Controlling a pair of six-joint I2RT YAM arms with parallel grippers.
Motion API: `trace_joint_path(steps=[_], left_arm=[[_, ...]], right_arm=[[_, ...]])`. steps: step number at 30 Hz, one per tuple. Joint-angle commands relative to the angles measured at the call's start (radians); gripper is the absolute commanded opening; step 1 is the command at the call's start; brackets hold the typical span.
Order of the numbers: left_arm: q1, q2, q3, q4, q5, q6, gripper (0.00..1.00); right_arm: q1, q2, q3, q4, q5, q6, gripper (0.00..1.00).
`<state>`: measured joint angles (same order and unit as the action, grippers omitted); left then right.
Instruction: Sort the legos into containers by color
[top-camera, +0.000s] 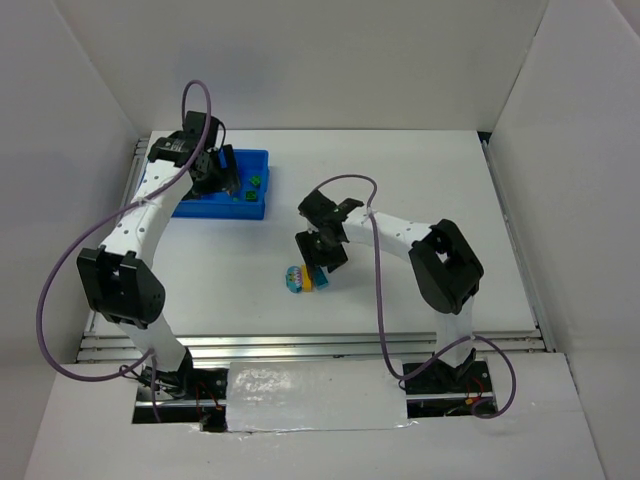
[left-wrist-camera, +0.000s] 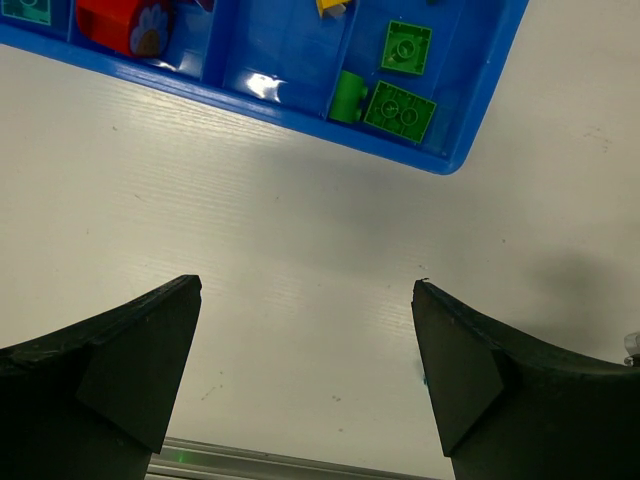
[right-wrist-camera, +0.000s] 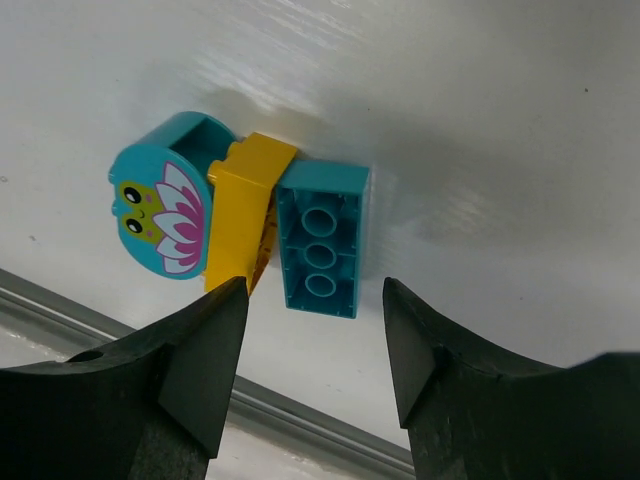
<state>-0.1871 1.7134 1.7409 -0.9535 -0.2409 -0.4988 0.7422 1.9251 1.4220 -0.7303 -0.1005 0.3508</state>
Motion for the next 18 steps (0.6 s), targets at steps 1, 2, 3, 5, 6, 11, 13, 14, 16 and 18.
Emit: trace_joint_path(steps=[1,2,3,5,6,11,13,14,16,18], left_arm=[[0.017,-0.026,0.006,-0.002,0.008,0.017,1.00],[0.018,-0.026,0.012,-0.007,0.003,0.017,1.00],[0.020,-0.026,0.012,-0.007,0.002,0.019,0.99],[0.021,-0.031,0.003,-0.002,0.002,0.020,1.00],[0.021,-0.032,0.000,-0.002,0.005,0.020,1.00],[0.021,-0.025,-0.012,-0.008,0.011,0.025,1.00],[0.021,-0.023,-0.011,-0.008,0.015,0.026,1.00],[0.023,-0.021,-0.011,-0.007,0.017,0.026,1.00],[0.021,-0.017,-0.003,-0.011,0.017,0.028,0.99],[0.023,-0.015,-0.001,-0.013,0.017,0.029,0.99]], right_arm=[[0.008,-0.012,-0.018,-0.015,0.019,-0.001,0.63],[0.008,-0.017,-0.027,-0.017,0.021,-0.004,0.63],[0.006,-0.021,-0.035,-0.012,0.022,-0.004,0.63],[0.008,-0.044,-0.063,0.003,0.022,-0.004,0.63],[0.009,-0.049,-0.069,0.006,0.021,-0.004,0.63],[0.009,-0.045,-0.094,0.009,0.010,-0.006,0.63],[0.008,-0.040,-0.097,0.014,0.008,-0.004,0.63],[0.011,-0.040,-0.097,0.022,0.007,-0.004,0.63],[0.013,-0.037,-0.089,0.023,0.001,-0.004,0.63],[0.022,-0.028,-0.075,0.019,0.001,-0.006,0.63]])
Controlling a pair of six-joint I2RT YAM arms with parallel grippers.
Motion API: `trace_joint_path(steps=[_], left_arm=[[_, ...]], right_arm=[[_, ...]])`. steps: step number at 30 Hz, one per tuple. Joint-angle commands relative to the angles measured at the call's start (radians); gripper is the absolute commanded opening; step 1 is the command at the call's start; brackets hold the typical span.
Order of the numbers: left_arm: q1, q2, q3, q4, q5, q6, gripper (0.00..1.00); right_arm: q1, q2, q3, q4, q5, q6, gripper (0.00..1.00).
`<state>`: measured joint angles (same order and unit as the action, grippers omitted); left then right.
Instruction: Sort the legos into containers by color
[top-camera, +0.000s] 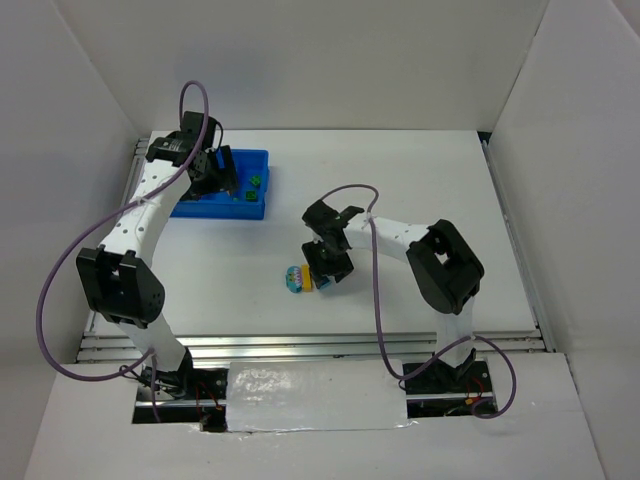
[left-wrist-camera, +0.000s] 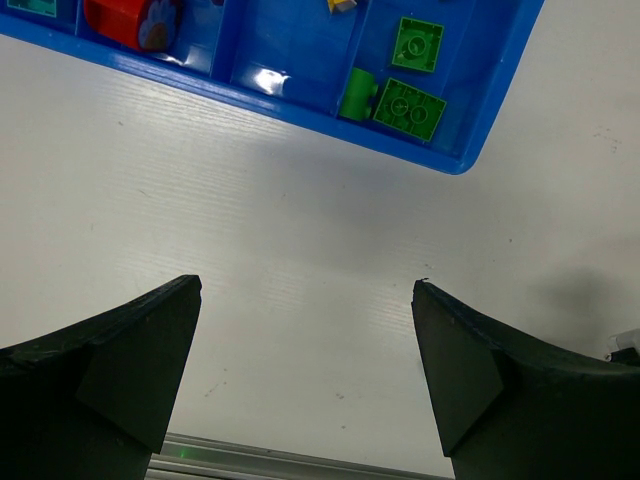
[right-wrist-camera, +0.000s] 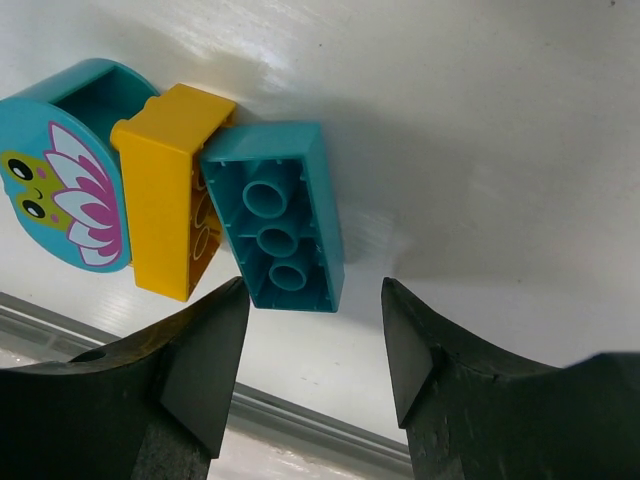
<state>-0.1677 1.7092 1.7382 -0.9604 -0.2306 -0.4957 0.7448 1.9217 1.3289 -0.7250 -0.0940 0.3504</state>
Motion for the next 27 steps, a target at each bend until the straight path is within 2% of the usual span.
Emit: trace_joint_path(steps=[1,7,8,9,10,11,16,19,22,23,27], left_arm=[[0.004,-0.008,-0.002,-0.005,0.008,0.028,0.99],[0.002,0.006,0.004,-0.001,0.027,0.032,0.99],[0.002,0.007,0.007,0.000,0.028,0.034,0.99],[0.002,0.010,0.009,-0.001,0.028,0.034,1.00],[0.002,0.016,0.014,-0.004,0.030,0.036,0.99],[0.004,0.020,0.017,-0.005,0.033,0.036,1.00],[0.002,0.036,0.029,-0.005,0.045,0.037,0.99],[0.004,0.055,0.050,-0.011,0.063,0.039,0.99],[0.002,0.069,0.083,-0.011,0.114,0.052,1.00],[0.004,0.070,0.096,-0.005,0.149,0.054,1.00],[0.002,0.102,0.135,0.011,0.258,0.071,0.99]], right_arm=[[0.021,-0.015,0.030,0.010,-0.004,-0.008,0.63],[0.033,0.040,0.072,0.012,0.002,-0.019,0.62],[0.033,0.049,0.078,0.009,0.002,-0.018,0.60],[0.033,0.065,0.090,0.004,0.000,-0.018,0.53],[0.033,0.069,0.093,-0.001,0.007,-0.014,0.46],[0.033,0.072,0.095,-0.004,0.011,-0.013,0.33],[0.030,0.063,0.093,-0.013,0.059,-0.008,0.31],[0.024,0.057,0.093,-0.027,0.082,-0.005,0.14],[-0.001,0.023,0.089,-0.021,0.088,0.005,0.07],[-0.010,0.013,0.090,-0.019,0.083,0.009,0.01],[-0.059,-0.029,0.136,-0.021,0.044,0.018,0.00]])
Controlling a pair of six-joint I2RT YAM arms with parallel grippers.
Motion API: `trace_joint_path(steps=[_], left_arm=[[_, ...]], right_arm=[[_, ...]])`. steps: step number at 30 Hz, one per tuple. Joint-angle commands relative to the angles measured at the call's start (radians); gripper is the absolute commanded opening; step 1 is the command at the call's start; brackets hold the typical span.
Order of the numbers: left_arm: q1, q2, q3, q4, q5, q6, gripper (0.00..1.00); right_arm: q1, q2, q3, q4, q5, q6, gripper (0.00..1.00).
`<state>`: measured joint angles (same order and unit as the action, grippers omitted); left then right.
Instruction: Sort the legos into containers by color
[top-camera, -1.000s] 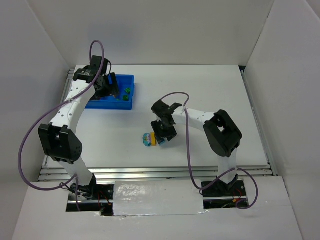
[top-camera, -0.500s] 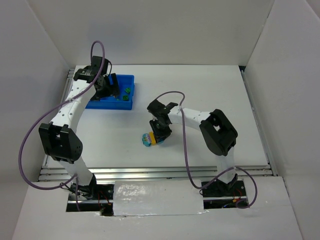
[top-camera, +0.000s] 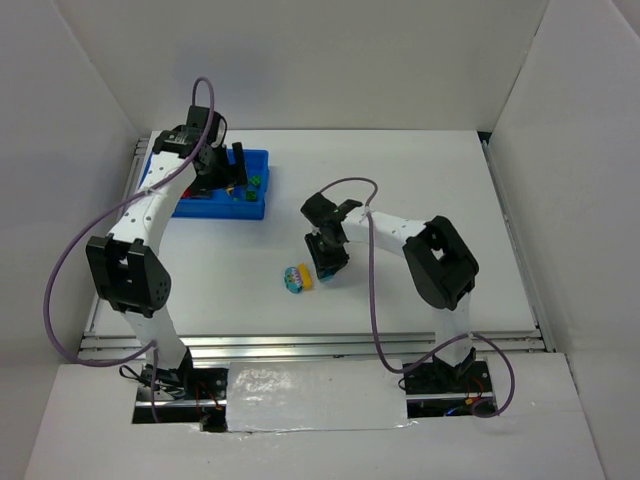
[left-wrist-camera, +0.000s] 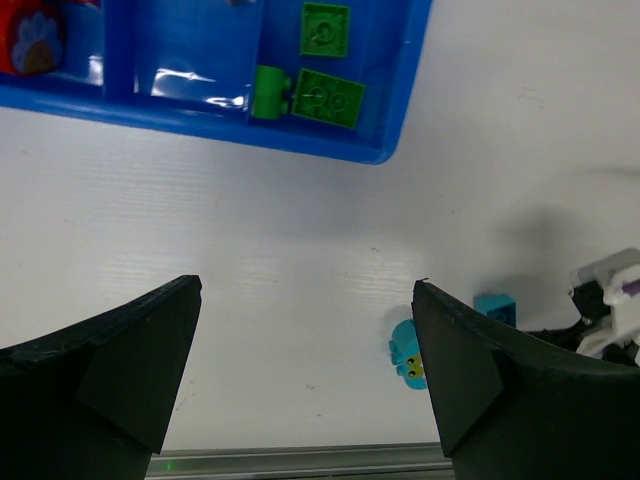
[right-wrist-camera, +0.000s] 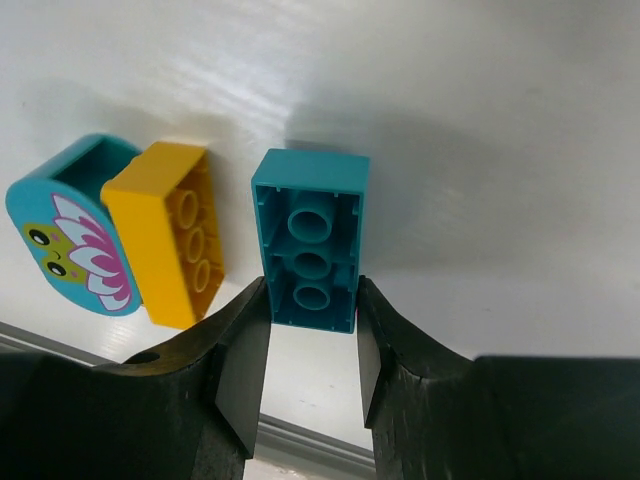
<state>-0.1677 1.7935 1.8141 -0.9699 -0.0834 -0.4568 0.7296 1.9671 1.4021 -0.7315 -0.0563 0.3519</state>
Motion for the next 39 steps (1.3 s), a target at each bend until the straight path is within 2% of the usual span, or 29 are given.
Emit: trace_joint_path(steps=[1,5,6,9,10,12,16,20,24,28,30,32,33,34,37,38,39], left_arm=[[0.002,0.024,0.068,0.017,0.122,0.027,1.00],[0.002,0.064,0.149,0.002,0.177,0.030,0.99],[0.002,0.081,0.163,0.000,0.235,0.030,1.00],[0.002,0.113,0.215,0.003,0.392,0.004,1.00],[-0.003,0.118,0.224,0.016,0.428,-0.018,1.00],[-0.007,0.098,0.199,0.062,0.480,-0.046,0.99],[-0.029,0.098,0.140,0.152,0.672,-0.120,1.00],[-0.049,0.106,0.071,0.247,0.793,-0.178,0.99],[-0.079,0.116,0.070,0.244,0.800,-0.177,0.99],[-0.092,0.129,0.060,0.254,0.827,-0.178,0.93],[-0.099,0.135,0.062,0.254,0.830,-0.171,0.86],[-0.102,0.138,0.064,0.241,0.823,-0.163,0.70],[-0.104,0.139,0.062,0.240,0.820,-0.157,0.58],[-0.104,0.139,0.065,0.229,0.817,-0.155,0.37],[-0.104,0.145,0.076,0.229,0.818,-0.155,0.10],[-0.102,0.148,0.079,0.232,0.820,-0.155,0.07],[-0.101,0.150,0.094,0.223,0.809,-0.149,0.00]], right_arm=[[-0.050,-0.079,0.072,-0.016,0.000,0.018,0.00],[-0.093,-0.102,0.129,-0.014,-0.060,0.022,0.00],[-0.110,-0.114,0.152,-0.009,-0.083,0.021,0.00],[-0.154,-0.149,0.185,0.061,-0.271,0.015,0.00],[-0.166,-0.154,0.193,0.113,-0.400,0.013,0.00],[-0.182,-0.157,0.231,0.156,-0.465,0.035,0.00],[-0.185,-0.105,0.342,0.150,-0.493,0.036,0.00],[-0.193,-0.083,0.400,0.165,-0.475,0.090,0.00],[-0.197,-0.079,0.425,0.168,-0.474,0.108,0.00],[-0.202,-0.077,0.445,0.185,-0.499,0.125,0.00],[-0.202,-0.082,0.443,0.199,-0.499,0.131,0.00],[-0.203,-0.094,0.430,0.205,-0.482,0.142,0.00],[-0.206,-0.103,0.417,0.225,-0.475,0.145,0.00],[-0.210,-0.122,0.402,0.239,-0.462,0.159,0.00],[-0.228,-0.148,0.339,0.279,-0.458,0.192,0.03],[-0.234,-0.148,0.334,0.284,-0.467,0.197,0.06],[-0.245,-0.148,0.328,0.293,-0.490,0.203,0.29]])
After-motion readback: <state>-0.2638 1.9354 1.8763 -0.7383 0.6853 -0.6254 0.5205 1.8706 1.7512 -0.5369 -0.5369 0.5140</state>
